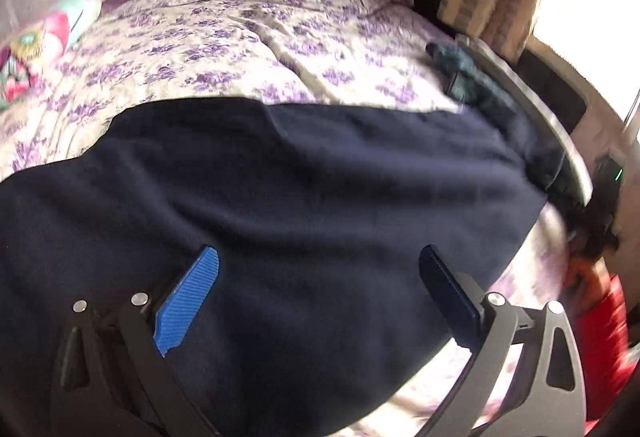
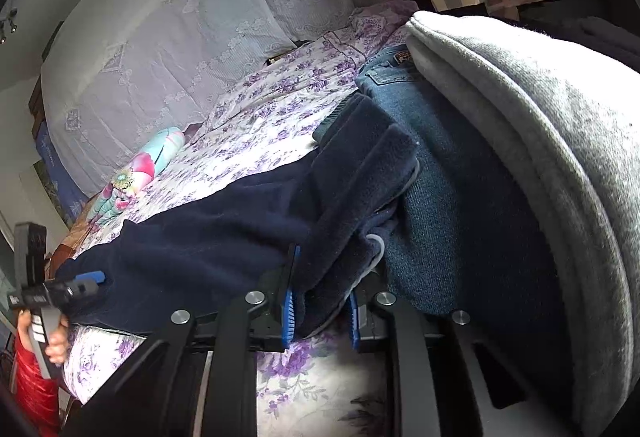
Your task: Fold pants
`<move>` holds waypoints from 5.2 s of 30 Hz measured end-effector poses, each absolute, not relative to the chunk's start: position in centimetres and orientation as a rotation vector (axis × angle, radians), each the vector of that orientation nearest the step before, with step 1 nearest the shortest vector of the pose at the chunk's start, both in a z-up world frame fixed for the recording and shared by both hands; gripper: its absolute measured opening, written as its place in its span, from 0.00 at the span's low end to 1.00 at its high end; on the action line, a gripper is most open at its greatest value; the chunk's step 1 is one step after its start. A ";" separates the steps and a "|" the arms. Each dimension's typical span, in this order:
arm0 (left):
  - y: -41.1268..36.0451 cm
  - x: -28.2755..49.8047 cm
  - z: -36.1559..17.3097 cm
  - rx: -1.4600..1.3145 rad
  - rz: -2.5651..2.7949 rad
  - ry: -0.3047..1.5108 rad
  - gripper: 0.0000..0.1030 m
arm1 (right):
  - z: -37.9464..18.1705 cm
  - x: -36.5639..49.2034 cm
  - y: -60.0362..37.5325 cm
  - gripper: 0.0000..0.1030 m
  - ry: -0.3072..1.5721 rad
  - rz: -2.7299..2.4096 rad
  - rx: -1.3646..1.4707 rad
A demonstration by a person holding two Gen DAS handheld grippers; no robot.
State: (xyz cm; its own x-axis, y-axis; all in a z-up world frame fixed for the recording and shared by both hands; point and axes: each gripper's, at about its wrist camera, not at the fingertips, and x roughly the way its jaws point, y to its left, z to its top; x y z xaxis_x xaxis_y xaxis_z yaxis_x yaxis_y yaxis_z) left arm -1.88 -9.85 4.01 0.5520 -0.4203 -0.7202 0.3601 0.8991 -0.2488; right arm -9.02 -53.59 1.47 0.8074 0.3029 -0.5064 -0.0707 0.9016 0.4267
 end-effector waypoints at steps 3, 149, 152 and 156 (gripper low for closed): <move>-9.1 -0.2 6.6 -0.165 -0.481 0.822 0.95 | 1.5 -9.1 -53.6 0.20 0.599 0.206 0.405; 20.8 -13.0 0.7 -0.764 0.029 0.605 0.96 | 6.6 -2.7 -32.3 0.97 0.606 0.614 0.135; 21.6 -12.6 0.7 -0.816 0.027 0.604 0.96 | 5.5 -1.2 -32.5 0.97 0.700 0.620 0.191; 21.3 -11.5 0.8 -0.790 0.065 0.619 0.96 | 5.2 -1.2 -33.0 0.97 0.693 0.642 0.253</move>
